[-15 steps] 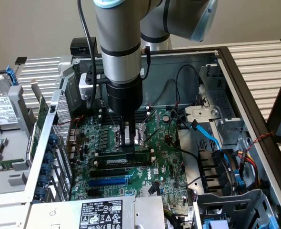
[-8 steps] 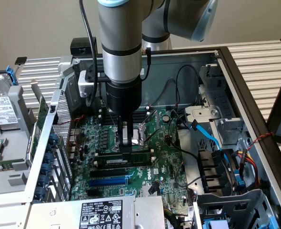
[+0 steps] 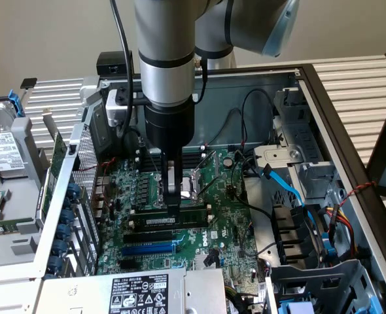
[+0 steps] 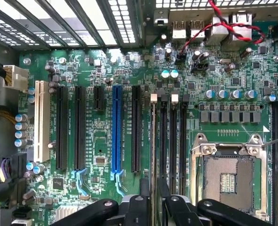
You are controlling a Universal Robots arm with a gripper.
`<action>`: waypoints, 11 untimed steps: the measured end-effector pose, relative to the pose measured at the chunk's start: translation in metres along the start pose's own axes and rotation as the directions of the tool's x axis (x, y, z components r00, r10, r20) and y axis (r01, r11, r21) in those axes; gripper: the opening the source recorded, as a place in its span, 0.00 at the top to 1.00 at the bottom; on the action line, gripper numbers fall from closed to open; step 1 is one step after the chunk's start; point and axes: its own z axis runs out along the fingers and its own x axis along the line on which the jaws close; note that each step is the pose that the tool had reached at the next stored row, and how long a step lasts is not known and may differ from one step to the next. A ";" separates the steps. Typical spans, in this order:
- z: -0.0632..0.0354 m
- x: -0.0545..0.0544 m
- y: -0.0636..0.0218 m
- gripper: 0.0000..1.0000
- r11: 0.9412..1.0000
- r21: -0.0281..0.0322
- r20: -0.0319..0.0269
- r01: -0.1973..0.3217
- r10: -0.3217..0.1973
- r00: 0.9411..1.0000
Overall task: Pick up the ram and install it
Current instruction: 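Insert the ram into the slot, then press down the ram until it locks into place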
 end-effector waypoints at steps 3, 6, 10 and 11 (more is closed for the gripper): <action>-0.0015 0.000 0.0000 0.79 1.000 0.000 0.000 0.000 0.000 1.000; -0.0032 0.000 0.0001 0.79 1.000 0.000 0.000 0.000 0.000 1.000; -0.0049 0.000 0.0001 0.79 1.000 -0.002 0.000 0.000 0.000 1.000; -0.0052 0.000 0.0001 0.79 1.000 -0.003 0.000 0.000 0.000 1.000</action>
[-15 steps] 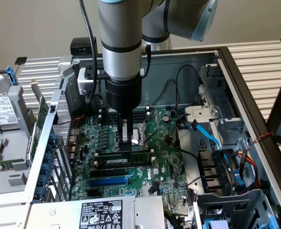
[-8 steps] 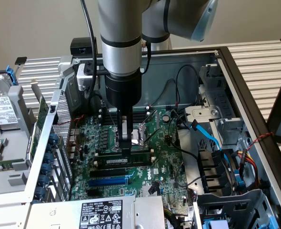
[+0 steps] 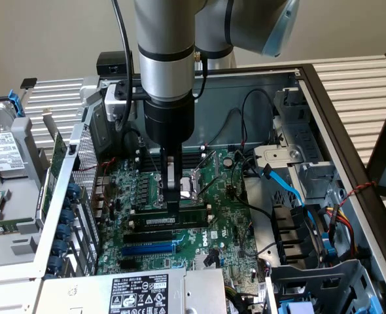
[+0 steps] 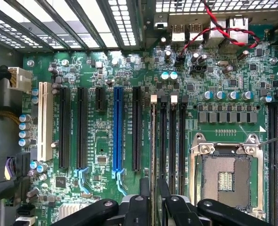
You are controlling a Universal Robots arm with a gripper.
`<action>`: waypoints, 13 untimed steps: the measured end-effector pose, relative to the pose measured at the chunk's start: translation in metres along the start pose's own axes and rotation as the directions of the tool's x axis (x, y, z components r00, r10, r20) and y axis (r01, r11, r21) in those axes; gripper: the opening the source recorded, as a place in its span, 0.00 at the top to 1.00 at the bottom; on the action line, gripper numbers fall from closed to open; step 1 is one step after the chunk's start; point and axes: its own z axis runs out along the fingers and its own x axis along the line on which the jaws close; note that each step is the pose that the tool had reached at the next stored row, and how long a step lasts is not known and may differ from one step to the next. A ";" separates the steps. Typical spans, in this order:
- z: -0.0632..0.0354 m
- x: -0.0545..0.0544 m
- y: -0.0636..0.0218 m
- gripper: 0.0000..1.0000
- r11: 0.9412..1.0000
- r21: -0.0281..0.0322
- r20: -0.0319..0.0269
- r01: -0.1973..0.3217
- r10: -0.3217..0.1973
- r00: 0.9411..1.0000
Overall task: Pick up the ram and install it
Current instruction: 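Press down the ram until it locks into place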
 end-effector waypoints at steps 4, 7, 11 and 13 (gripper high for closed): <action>-0.0010 0.000 0.0004 0.81 1.000 -0.002 -0.002 0.000 0.000 1.000; -0.0010 0.000 0.0010 0.87 1.000 -0.003 -0.005 0.000 0.000 1.000; -0.0009 -0.001 0.0020 0.90 1.000 -0.004 -0.016 0.000 0.000 1.000; -0.0001 -0.001 0.0025 0.90 1.000 -0.004 -0.020 0.000 0.000 1.000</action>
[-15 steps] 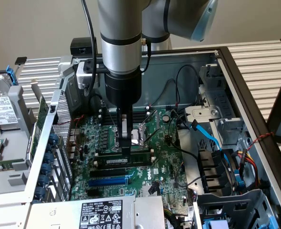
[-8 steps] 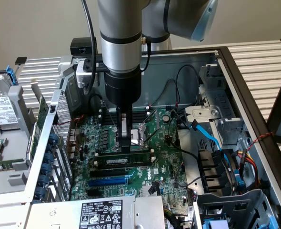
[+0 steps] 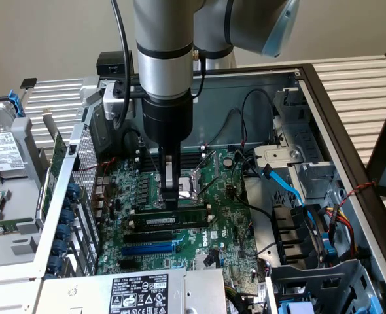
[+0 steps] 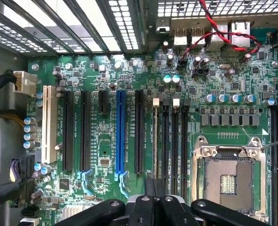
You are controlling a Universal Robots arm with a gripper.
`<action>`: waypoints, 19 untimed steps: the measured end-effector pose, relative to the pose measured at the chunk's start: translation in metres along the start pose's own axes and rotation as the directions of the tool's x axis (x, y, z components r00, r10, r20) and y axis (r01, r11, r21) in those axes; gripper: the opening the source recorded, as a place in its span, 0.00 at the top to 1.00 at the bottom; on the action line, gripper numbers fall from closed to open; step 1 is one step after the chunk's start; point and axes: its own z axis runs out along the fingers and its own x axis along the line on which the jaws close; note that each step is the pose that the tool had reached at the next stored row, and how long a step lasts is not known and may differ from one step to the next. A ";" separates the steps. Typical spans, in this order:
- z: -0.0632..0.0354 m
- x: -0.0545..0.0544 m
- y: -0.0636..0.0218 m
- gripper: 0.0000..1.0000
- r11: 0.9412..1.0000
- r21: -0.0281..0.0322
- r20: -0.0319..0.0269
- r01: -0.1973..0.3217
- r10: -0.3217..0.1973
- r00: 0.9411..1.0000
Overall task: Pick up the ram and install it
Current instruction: 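Press down the ram until it locks into place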
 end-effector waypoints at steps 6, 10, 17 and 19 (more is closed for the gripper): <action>0.0032 -0.001 0.0011 0.90 1.000 0.000 -0.001 0.000 0.000 1.000; 0.0046 -0.002 0.0013 0.90 1.000 0.000 -0.001 0.000 0.000 1.000; 0.0071 -0.004 0.0011 0.90 1.000 0.000 -0.001 0.000 0.000 1.000; 0.0082 -0.004 0.0011 0.90 1.000 0.000 -0.002 0.000 0.000 1.000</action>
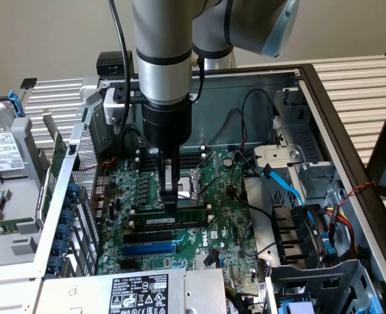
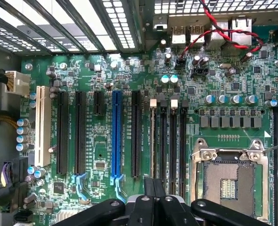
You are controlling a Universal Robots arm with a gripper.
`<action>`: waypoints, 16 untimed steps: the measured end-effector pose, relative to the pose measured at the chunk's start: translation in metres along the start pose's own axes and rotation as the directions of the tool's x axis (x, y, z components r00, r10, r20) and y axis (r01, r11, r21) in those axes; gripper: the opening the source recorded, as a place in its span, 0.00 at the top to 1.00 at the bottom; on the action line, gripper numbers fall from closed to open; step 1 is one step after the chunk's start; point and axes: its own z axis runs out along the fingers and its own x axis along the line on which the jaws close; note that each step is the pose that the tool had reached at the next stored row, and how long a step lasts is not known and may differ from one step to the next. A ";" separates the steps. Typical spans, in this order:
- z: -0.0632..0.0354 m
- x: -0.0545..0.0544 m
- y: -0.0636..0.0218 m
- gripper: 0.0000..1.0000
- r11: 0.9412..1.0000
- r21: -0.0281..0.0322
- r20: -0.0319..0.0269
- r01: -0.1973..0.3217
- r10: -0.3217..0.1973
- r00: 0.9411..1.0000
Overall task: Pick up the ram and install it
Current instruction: 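Press down the ram until it locks into place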
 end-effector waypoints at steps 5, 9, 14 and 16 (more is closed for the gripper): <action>0.0019 0.000 0.0000 0.90 1.000 0.000 -0.001 0.000 0.000 1.000; 0.0024 0.000 0.0000 0.90 1.000 0.000 -0.001 0.001 -0.001 1.000; 0.0030 0.000 -0.0001 0.90 1.000 0.000 -0.001 0.001 -0.001 1.000; 0.0030 0.000 -0.0001 0.90 1.000 0.000 -0.001 0.001 -0.001 1.000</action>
